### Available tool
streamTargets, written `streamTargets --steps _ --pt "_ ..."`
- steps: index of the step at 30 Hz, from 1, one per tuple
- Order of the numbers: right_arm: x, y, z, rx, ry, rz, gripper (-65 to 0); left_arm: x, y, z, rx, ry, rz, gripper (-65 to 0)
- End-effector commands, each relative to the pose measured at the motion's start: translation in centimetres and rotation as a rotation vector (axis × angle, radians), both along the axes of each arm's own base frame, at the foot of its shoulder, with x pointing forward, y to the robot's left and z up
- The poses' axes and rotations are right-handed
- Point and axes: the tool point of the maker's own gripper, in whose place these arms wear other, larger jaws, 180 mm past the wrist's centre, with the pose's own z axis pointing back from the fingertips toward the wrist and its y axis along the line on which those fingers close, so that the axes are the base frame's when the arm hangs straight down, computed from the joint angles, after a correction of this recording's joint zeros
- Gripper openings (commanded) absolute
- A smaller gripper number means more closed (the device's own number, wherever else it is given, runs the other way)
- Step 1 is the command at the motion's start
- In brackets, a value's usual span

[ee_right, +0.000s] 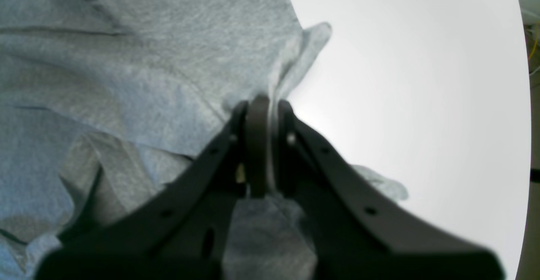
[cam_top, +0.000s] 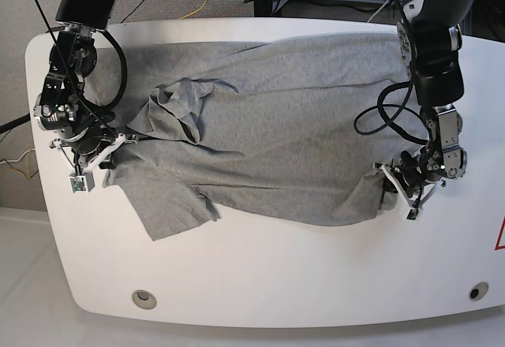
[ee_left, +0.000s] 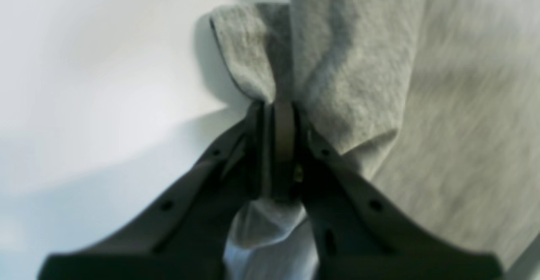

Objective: Fold the T-shirt properly

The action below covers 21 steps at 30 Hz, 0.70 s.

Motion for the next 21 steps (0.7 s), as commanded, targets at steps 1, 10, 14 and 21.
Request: streamTargets --steps 1,10,14,21 --pt "1.0 -0.4 1.9 -0.012 -0.063 0.001 -60.8 0.6 0.8 1.8 0.051 -0.018 -0.005 -62.1" --pt "1.0 -0.4 1.8 -0.011 -0.061 0.001 -60.8 -0.9 -0.9 3.1 0.115 0.009 -0.113 -62.1" --pt "1.0 -0.4 1.8 -0.011 -0.061 0.001 -60.8 -1.4 -0.7 3.7 0.151 0.022 -0.116 -62.1" --pt "0.9 -0.3 1.7 -0.011 -0.059 0.002 -60.8 -1.3 -1.1 5.7 0.192 -0.016 -0.126 -62.1"
